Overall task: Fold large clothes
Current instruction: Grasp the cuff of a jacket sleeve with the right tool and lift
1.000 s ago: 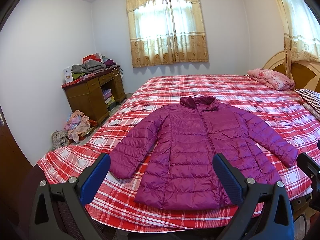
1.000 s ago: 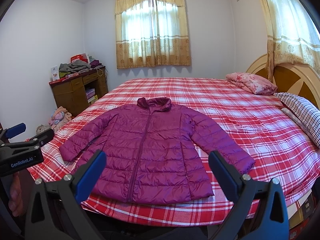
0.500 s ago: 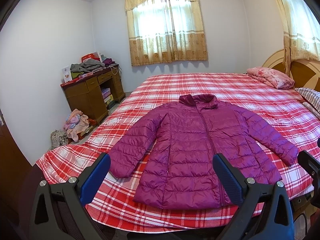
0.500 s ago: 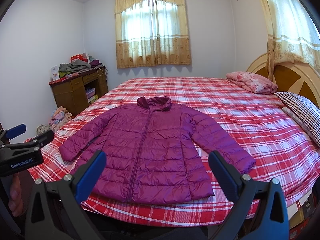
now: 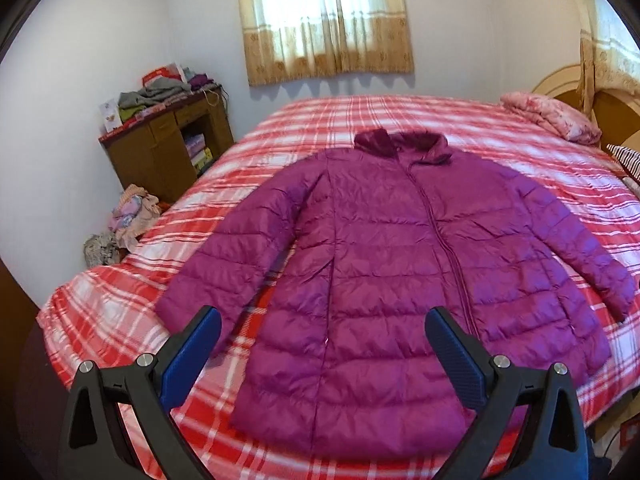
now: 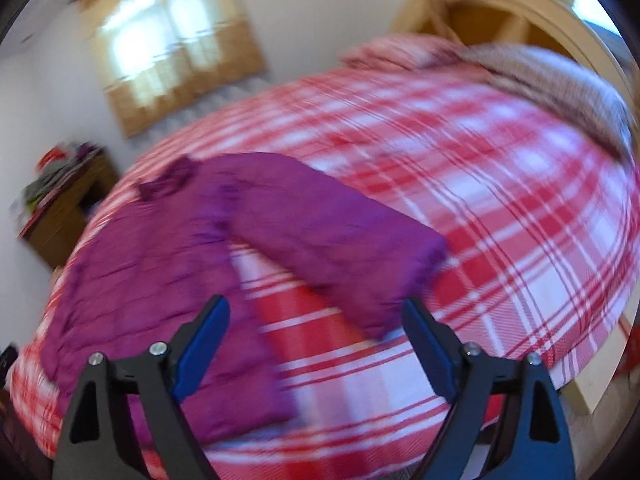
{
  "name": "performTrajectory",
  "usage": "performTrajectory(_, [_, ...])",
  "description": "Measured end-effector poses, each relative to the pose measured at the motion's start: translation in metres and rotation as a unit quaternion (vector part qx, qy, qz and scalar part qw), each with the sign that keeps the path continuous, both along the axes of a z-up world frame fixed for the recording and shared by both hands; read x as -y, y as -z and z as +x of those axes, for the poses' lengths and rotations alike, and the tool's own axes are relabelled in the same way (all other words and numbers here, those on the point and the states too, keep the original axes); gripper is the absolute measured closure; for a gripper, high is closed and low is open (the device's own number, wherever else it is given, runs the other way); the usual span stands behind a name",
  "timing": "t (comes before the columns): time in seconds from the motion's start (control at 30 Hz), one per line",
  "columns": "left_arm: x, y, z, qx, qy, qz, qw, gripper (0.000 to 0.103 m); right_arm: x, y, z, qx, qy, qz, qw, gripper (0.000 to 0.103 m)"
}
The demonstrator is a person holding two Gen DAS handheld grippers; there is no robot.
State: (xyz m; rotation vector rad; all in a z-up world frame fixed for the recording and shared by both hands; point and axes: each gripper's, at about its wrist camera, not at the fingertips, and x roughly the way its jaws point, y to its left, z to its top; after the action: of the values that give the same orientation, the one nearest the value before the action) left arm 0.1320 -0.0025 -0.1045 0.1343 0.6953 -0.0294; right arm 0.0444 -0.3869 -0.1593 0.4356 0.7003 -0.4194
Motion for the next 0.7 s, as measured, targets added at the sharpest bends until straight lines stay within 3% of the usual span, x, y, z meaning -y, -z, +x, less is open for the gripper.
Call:
performTrajectory(0.23, [0.014, 0.033, 0.069, -0.008, -0.007, 0.038, 0.9992, 0.001, 0.067, 0.036, 0.015, -0.036, 0.07, 0.036, 0.996, 0.023])
performTrajectory(0.37, [0.017, 0.047, 0.1, -0.019, -0.011, 0.049, 0.9986, 0.001, 0.073, 0.048, 0.03, -0.04, 0.044, 0.049, 0.997, 0.052])
performTrajectory(0.47, [0.015, 0.052, 0.113, -0.024, -0.017, 0.055, 0.998, 0.001, 0.072, 0.048, 0.036, -0.033, 0.03, 0.021, 0.999, 0.081])
performTrajectory(0.7, [0.005, 0.052, 0.13, -0.019, -0.026, 0.07, 0.9971, 0.001, 0.097, 0.033, 0.055, -0.034, 0.046, -0.019, 0.998, 0.091])
